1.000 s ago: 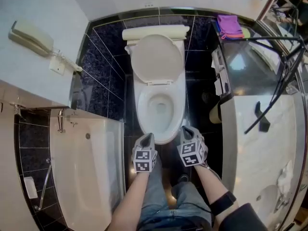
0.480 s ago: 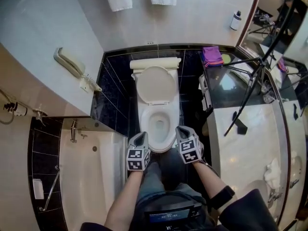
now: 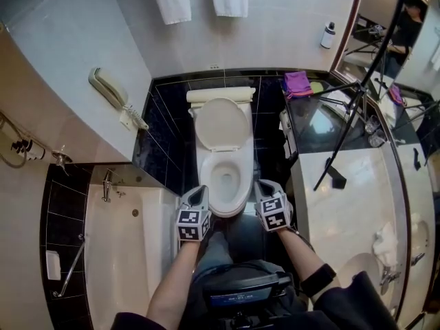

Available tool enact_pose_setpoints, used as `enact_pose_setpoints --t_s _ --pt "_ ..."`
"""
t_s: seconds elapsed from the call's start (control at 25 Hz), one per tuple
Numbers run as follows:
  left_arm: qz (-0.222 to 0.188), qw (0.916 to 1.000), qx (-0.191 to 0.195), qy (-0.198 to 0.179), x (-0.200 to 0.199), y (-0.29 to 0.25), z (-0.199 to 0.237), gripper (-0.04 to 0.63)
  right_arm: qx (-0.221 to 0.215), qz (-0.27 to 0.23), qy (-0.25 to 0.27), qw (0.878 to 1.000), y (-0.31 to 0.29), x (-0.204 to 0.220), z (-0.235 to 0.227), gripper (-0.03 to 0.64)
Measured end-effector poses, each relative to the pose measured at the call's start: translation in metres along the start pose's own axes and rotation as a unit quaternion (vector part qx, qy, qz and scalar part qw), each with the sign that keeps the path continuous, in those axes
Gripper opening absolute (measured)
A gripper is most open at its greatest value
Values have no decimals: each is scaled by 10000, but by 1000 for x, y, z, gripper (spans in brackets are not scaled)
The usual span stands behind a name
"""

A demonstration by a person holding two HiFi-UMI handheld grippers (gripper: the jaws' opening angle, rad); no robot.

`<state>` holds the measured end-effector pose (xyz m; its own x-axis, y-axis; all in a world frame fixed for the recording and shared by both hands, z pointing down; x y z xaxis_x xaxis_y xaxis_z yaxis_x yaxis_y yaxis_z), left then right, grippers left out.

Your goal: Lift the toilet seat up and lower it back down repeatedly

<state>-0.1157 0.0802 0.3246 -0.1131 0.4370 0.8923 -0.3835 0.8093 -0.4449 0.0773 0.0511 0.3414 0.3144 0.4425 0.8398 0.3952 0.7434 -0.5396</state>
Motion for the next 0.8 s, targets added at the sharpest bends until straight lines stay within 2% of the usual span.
enact_pose_setpoints --t_s 0.48,0.8 --pt "-178 9998 -55 6 2 13 -8 -9 45 79 95 9999 10 14 2 17" --pt "-96 9998 -90 -170 10 6 -6 -9 201 231 55 9995 -4 31 -8 18"
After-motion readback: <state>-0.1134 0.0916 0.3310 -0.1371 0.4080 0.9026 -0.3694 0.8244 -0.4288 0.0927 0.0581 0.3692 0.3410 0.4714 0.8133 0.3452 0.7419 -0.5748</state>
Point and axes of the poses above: the fingertips, and each gripper's own axes: y backward along the fingers, z to its left, x out of its underside, the point moved 2 cm from there along y, backward along the fingers, and after that the axes turned 3 degrees about x, right-handed, at the moved point
